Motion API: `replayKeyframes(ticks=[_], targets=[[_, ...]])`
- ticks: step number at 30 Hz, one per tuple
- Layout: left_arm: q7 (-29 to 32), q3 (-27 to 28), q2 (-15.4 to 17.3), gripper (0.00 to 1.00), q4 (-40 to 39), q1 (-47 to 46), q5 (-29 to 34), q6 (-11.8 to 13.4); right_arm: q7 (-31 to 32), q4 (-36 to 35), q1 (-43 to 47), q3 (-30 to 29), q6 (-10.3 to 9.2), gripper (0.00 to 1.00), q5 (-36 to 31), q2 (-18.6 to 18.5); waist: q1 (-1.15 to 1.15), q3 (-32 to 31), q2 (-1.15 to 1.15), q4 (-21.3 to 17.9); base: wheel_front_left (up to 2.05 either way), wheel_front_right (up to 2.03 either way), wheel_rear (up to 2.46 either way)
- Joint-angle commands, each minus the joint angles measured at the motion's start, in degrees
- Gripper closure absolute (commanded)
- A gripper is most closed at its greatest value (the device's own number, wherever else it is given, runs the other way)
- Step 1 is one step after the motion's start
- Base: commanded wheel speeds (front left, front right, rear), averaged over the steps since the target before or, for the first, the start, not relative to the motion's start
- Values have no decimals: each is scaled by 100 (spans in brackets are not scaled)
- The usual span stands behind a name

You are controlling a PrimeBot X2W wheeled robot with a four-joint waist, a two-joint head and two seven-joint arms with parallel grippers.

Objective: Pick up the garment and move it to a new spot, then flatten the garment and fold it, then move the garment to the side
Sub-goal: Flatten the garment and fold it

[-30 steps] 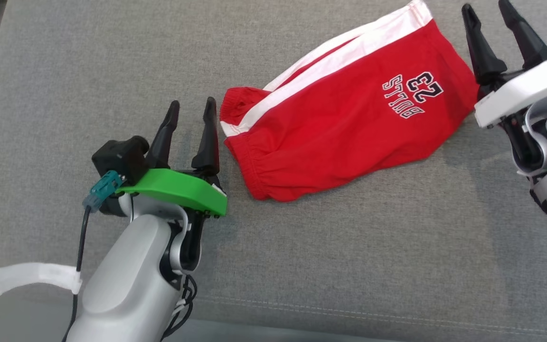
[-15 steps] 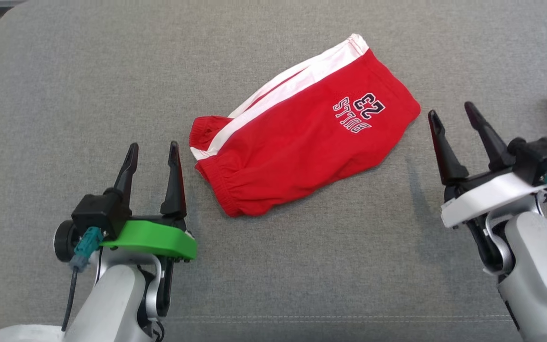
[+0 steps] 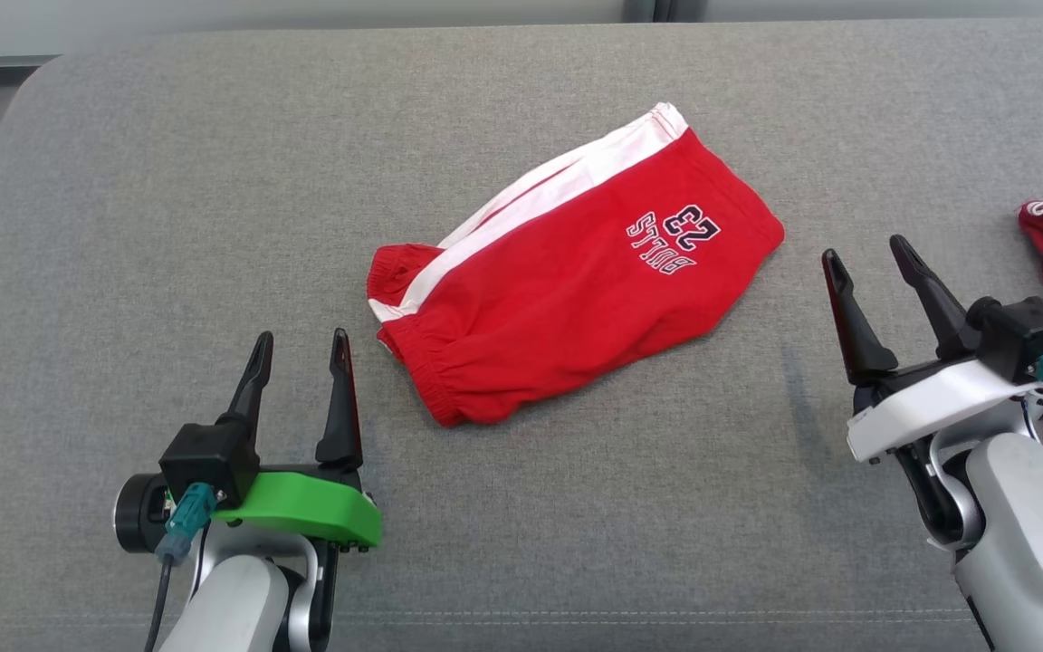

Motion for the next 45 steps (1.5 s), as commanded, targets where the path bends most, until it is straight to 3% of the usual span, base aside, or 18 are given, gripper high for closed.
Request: replayKeyframes(ticks=[1,8,12,20,29,30,32,38,45], targets=[[-1,-14,-13,0,-3,-36,20,-32,-19,41,-93,-11,-1,0,-39,-54,0,18,0,62,0,0,0],[9,-141,-107,0,-67,-264,98,-55,-19,774,-753,86,-1,0,97,-312,0,241,0,351,0,0,0],[13,-310,-234,0,-89,-446,158,-126,7,1704,-1468,445,-1,0,244,-520,0,546,0,651,0,0,0],[5,-594,-505,0,72,-723,244,-343,-3,2893,-2204,1085,-2,0,631,-673,0,971,0,1088,0,0,0],[0,-526,-625,0,85,-854,344,-364,16,3426,-2349,1678,-1,0,1183,-646,0,1128,0,1151,0,0,0],[0,-487,-622,0,72,-864,356,-359,17,3424,-2363,1779,0,11,1255,-645,0,1140,0,1135,0,0,0],[-1,-400,-600,0,61,-876,388,-343,18,3331,-2344,1946,1,100,1508,-601,0,1154,0,1093,0,0,0],[-1,-254,-589,0,45,-811,458,-356,3,2788,-2213,2160,-1,100,1986,-797,0,1101,0,905,0,0,0],[-1,-142,-599,0,87,-672,486,-394,-14,1475,-1314,1128,-2,100,1966,-843,0,902,0,633,0,0,0]])
